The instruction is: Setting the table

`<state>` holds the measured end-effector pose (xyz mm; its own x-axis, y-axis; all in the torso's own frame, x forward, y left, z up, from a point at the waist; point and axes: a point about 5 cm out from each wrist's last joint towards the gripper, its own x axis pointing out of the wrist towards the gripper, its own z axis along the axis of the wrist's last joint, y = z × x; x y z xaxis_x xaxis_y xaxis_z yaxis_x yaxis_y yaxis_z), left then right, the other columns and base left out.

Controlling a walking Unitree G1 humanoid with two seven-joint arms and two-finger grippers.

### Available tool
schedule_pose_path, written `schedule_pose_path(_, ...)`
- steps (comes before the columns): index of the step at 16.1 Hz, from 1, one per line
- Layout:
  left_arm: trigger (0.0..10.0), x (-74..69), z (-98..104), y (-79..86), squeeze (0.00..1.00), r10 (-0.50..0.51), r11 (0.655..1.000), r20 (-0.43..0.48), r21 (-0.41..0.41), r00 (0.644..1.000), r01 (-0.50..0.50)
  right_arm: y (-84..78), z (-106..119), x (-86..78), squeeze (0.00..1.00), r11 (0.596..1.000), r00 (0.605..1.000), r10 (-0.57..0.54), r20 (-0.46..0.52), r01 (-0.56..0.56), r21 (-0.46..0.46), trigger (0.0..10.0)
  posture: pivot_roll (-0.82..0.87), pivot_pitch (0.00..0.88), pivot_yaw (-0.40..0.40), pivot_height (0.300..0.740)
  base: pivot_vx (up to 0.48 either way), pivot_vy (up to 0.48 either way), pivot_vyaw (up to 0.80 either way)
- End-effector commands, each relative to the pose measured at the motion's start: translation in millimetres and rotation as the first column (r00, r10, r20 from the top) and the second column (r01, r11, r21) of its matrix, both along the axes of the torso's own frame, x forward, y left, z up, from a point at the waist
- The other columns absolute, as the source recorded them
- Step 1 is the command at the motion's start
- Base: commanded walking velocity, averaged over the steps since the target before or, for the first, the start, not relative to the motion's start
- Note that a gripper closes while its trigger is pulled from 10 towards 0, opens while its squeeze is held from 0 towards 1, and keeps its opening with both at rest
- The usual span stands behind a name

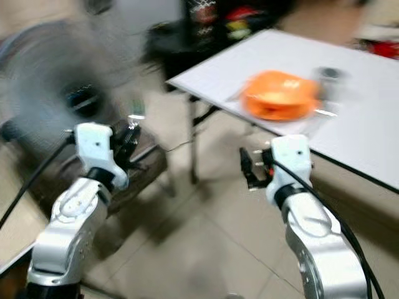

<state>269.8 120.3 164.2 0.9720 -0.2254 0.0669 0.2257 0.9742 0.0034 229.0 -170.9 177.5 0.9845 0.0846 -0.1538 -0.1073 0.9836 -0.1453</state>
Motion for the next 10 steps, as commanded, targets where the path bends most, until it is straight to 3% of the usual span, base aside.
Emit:
schedule_pose_path(1,10.0,1.2,2.5,4.8,0.00,0.012,1.000,0.011,0.008,1.000,-0.012,3.7,1.6,-4.0,0.00,1.000,1.000,0.001,-0.001,-0.001,0.009,10.0,-0.16,0.000,0.087,0.740,0.000,-0.322,-0.80)
schedule_pose_path(8,10.0,6.1,3.6,1.6,0.00,-0.010,1.000,0.018,0.016,1.000,0.010,-2.2,2.6,-3.5,0.00,0.998,0.998,-0.067,-0.001,0.067,0.009,10.0,-0.16,0.000,0.077,0.740,0.000,-0.399,-0.80)
schedule_pose_path(10,10.0,6.6,-1.3,2.9,0.00,-0.016,1.000,-0.035,-0.021,0.999,0.016,-1.8,2.0,-4.9,0.00,0.998,0.998,-0.067,-0.006,0.067,0.008,10.0,-0.17,0.000,0.076,0.740,0.000,0.229,-0.80)
